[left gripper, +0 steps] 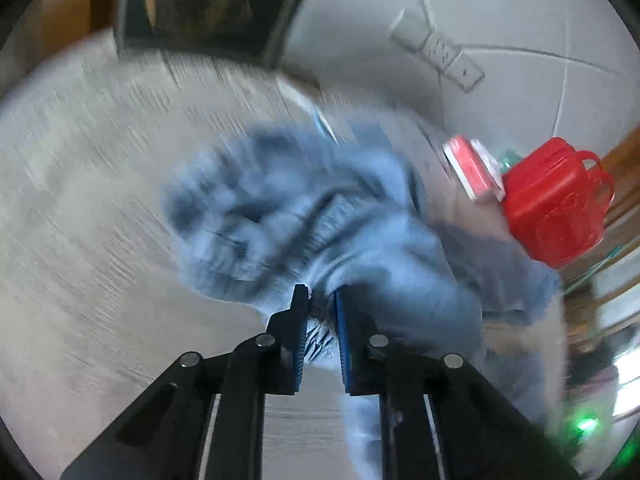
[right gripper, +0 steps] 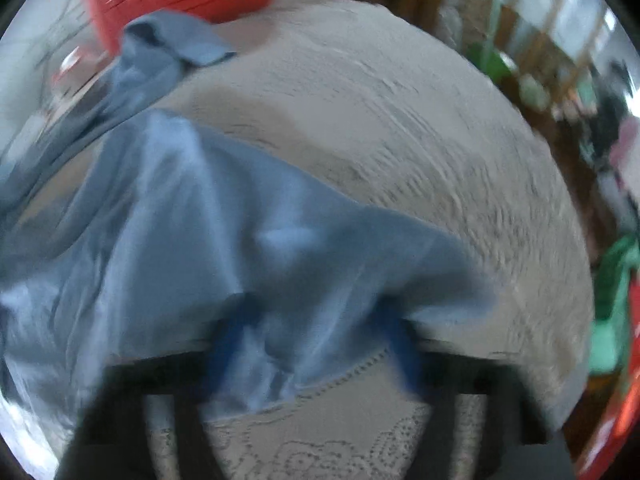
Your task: Fold clothes
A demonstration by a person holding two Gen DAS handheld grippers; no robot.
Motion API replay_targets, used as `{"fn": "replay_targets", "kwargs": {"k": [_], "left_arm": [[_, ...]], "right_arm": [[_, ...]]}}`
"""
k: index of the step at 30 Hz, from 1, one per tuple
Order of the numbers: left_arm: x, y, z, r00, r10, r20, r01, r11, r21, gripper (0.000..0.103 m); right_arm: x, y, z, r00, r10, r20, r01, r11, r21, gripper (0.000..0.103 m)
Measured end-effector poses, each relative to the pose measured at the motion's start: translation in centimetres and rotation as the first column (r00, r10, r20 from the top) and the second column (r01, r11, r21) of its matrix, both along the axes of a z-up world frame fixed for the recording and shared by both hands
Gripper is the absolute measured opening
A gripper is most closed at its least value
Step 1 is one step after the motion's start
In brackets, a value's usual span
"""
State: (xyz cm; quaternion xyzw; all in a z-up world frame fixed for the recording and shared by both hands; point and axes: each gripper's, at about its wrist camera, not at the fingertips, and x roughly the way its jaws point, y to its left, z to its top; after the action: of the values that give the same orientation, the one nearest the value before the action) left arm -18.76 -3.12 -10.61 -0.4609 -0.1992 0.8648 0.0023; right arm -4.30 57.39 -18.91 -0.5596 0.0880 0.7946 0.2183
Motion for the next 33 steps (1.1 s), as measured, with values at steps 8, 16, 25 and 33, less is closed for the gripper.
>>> {"fn": "replay_targets", "kwargs": {"k": [8,16,25,33], "left_arm": [[4.9,-12.5,7.7,0.991,0.117,-0.064,-0.131,0.953,-0.275,0.0],[5.2,-15.1,1.4,0.989,0.043,0.14,-0.047,0.998,0.03,0.0],[2.4,-10.2,-2.7,0.987,-0.013,0.16,-0.022,0.976,0.217,0.092],[2.2,-7.6,-4.4,0.981,-0.042,0.188,-0.003,0.972,0.236,0.082]], "right_arm": [[1.9,0.0,6.8,0.997,-0.016,-0.08,0.026,0.992,0.125,0.008],[5.3,3.5,5.2,0.985,-0.17,-0.022,0.171,0.984,0.042,0.033],[6.8,2.4,4.2,0.989,-0.149,-0.015,0.148,0.988,-0.037,0.056],[7.1,2.9,4.0,0.987,-0.157,-0.036,0.154,0.986,-0.063,0.056]]}}
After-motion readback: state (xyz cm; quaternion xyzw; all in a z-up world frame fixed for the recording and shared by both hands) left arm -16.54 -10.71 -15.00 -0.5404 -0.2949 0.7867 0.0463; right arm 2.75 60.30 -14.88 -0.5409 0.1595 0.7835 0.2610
